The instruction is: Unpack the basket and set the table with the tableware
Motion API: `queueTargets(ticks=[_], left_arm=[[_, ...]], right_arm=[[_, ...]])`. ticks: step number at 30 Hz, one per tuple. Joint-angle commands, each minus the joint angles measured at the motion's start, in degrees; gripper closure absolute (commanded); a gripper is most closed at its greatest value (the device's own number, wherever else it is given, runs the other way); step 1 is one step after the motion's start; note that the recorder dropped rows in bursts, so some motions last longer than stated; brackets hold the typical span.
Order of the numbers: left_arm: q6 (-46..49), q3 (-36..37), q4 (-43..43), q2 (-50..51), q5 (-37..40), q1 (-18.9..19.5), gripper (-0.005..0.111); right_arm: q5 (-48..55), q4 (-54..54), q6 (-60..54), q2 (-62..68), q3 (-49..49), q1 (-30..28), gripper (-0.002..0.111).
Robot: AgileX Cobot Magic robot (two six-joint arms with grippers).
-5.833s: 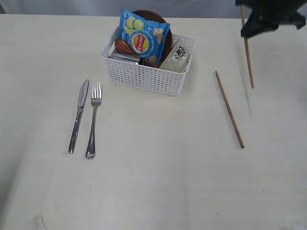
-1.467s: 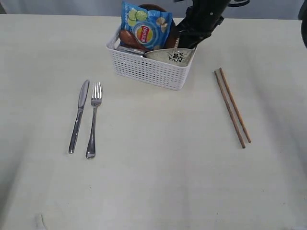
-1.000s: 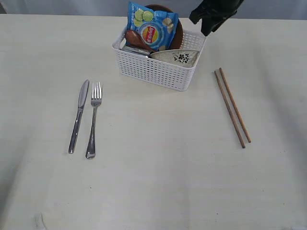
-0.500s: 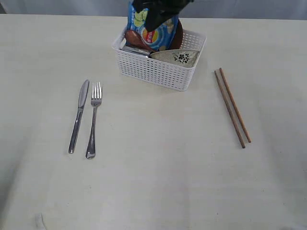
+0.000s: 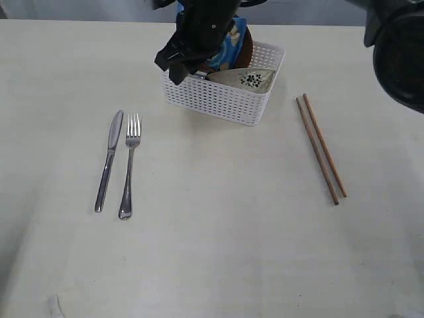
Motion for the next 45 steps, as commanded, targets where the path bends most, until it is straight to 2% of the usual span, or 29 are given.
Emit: queueTargets(ticks=[1,6,10,11,12,13,18,31,45], left_arm=[[-0.24,0.18,0.47,-0.15,-0.61,-0.29,0.107],[-0.24,0.18,0.47,-0.15,-0.61,-0.29,0.107],[-0.24,0.18,0.47,-0.15,-0.61,-0.29,0.107],[-0.24,0.18,0.47,-0.15,-0.61,-0.29,0.107],[-0.24,0.18,0.47,-0.15,-0.61,-0.29,0.107],[-0.24,0.18,0.47,-0.15,-0.61,-0.29,0.107],[-0.24,0.18,0.47,-0.15,-0.61,-0.29,0.107],[-0.24,0.18,0.47,-0.15,-0.61,-0.29,0.107],[-0.24,0.18,0.47,-0.15,-0.61,-0.29,0.107]], right_arm=[[-1.88,0.29,-1.59,0.56,0.07,-0.17,0.064],[-3.12,0.02,-3.38,1.73,0.07,-0.17,0.082],[-0.63,-2.99,-3.50,3.78,0.07,-0.17,0.085],[0.16,-3.54,-3.50,3.78,0.07,-0.17,0.090],[2.79,-4.32,-3.50,3.38,0.07,-0.17,0.106],[4.37,-4.58,-3.64,2.97,0.07,-0.30,0.109],[6.38,-11.62,-4.96,-0.56,3.04,-0.30,0.109],[6.38,-9.56,-3.87,-5.50,16.63,-0.30,0.108],[6.38,-9.44,-0.28,-13.18,16.66,-0.30,0.108]])
